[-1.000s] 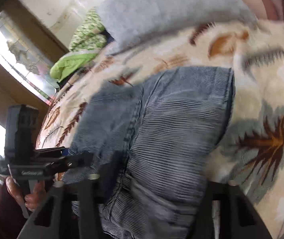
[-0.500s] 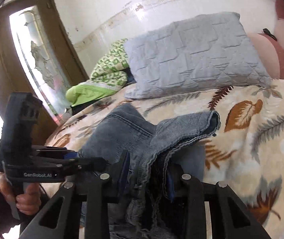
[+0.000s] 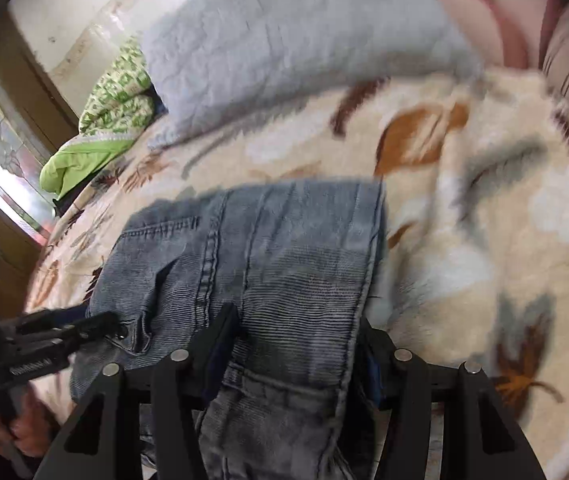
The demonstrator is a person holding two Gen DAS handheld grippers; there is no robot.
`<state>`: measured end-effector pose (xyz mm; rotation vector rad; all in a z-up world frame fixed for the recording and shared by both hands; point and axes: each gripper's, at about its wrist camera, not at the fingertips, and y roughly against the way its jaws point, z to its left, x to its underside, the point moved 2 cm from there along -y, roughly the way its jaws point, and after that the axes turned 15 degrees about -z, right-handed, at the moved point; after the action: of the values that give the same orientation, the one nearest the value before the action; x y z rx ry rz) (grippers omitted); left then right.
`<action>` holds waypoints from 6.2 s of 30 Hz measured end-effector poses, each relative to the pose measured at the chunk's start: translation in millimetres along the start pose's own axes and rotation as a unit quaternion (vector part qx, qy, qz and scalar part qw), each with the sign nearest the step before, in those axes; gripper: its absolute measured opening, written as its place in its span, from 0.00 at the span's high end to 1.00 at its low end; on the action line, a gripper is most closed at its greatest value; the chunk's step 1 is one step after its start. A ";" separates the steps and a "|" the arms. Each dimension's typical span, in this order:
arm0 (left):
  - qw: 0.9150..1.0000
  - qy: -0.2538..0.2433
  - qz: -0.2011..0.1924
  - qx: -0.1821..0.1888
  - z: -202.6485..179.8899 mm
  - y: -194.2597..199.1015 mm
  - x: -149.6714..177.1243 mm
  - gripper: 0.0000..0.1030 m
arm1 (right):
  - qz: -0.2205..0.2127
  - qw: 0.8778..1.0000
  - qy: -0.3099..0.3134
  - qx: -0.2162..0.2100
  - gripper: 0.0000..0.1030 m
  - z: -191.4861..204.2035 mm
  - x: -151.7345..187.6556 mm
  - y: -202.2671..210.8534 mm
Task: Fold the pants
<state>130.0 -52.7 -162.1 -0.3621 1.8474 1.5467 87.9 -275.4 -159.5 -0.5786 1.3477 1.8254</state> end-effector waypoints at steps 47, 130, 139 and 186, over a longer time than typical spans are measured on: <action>0.956 -0.034 -0.248 -0.152 -17.1 218.5 -31.0 0.00 | -0.211 0.973 0.091 -0.029 0.35 75.6 -21.7 196.3; 0.914 -0.009 -0.350 -0.205 21.9 389.1 -50.6 0.00 | -0.291 0.946 0.127 -0.069 0.33 166.3 -90.7 347.7; 0.910 -0.027 -0.354 -0.214 16.0 394.2 -60.8 0.00 | -0.310 0.938 0.136 -0.075 0.30 178.5 -106.8 373.9; 0.974 -0.013 -0.199 -0.111 14.7 372.2 -25.2 0.00 | -0.197 0.968 0.140 -0.067 0.30 190.7 -73.5 355.1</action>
<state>-73.9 49.3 133.4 -0.7611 1.4704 1.4659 -136.3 -167.6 165.9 -1.1265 1.1867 1.5524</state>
